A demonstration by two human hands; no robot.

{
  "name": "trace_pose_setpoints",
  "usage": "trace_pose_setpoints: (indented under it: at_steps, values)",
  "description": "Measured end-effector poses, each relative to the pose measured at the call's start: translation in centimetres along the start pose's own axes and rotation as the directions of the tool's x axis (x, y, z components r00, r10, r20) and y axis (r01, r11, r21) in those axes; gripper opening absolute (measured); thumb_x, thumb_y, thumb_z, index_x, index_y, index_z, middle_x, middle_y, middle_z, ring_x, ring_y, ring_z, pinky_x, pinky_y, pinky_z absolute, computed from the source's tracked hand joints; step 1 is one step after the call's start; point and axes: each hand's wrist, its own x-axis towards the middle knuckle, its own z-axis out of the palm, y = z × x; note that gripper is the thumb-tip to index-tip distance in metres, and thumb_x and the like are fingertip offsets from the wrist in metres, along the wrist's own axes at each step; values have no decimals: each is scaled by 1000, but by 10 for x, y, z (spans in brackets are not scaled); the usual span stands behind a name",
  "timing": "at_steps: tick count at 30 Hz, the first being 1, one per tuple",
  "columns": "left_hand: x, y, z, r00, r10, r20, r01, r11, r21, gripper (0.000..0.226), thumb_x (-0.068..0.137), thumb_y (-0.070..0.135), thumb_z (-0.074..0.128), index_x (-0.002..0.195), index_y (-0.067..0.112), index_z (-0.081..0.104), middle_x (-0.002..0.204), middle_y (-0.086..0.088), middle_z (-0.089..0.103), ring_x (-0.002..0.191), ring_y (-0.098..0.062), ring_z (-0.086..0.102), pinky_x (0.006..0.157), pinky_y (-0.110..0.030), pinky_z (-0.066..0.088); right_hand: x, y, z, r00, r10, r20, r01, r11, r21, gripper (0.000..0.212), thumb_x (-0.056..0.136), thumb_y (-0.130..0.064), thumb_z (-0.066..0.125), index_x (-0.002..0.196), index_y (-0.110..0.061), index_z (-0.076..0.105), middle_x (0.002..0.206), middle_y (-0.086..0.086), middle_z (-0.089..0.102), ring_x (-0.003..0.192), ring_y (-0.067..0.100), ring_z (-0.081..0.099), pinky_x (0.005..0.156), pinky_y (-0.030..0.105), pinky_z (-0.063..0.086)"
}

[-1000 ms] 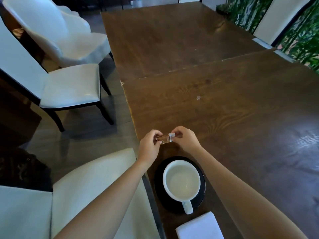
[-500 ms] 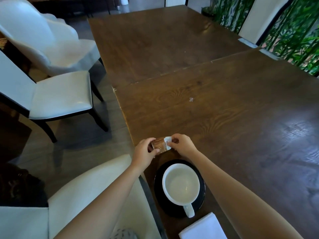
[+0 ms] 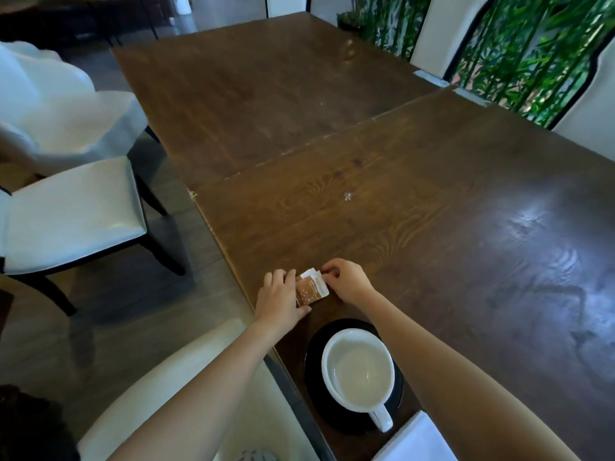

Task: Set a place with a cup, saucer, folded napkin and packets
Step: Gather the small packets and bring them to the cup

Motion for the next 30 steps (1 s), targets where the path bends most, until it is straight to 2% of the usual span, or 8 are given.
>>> trace_pose_setpoints:
  at_steps: [7,12,15,22,27,30]
  values:
    - [11,-7,0,994,95,46,-94,995,-31,70,83,32,63,141,10,31,134,-8,41,125,-25,33,100,-34,38,0,-1,0,999,15,42,-14,1000,-12,26,91,-16,52,114,-13,65,112,7,67,97,19,62,83,31,52]
    - [7,-11,-4,992,120,45,-115,989,-94,57,84,28,62,134,12,41,129,-7,43,121,-23,34,98,-31,37,3,-12,7,1000,22,-22,-21,998,53,27,88,-8,54,112,-11,65,107,9,68,94,17,61,76,23,47]
    - [7,-13,-6,994,109,30,-104,985,-135,52,84,27,63,130,11,44,126,-7,45,119,-21,36,99,-29,36,5,-20,9,999,43,-33,-40,996,84,27,88,-5,53,111,-11,65,105,9,67,91,16,61,75,24,49]
    - [16,-16,-11,992,117,37,-110,984,-141,61,88,27,60,140,7,35,133,-8,45,125,-21,35,105,-31,34,10,-28,6,997,53,-56,-44,988,145,25,92,-9,48,110,-12,65,108,8,68,97,18,63,79,27,52]
    - [6,-19,-12,992,112,-51,-116,989,-89,58,86,34,59,137,13,40,131,-3,47,121,-18,39,102,-31,37,12,-32,9,998,52,-46,-44,986,164,25,94,-13,47,112,-13,65,109,6,68,98,19,64,82,29,53]
    - [-8,-20,-9,993,100,-65,-106,990,-91,57,86,39,58,135,16,41,131,-1,46,120,-17,38,101,-29,38,11,-34,11,998,52,-45,-46,992,119,27,94,-14,45,114,-14,64,112,6,67,99,18,63,83,30,54]
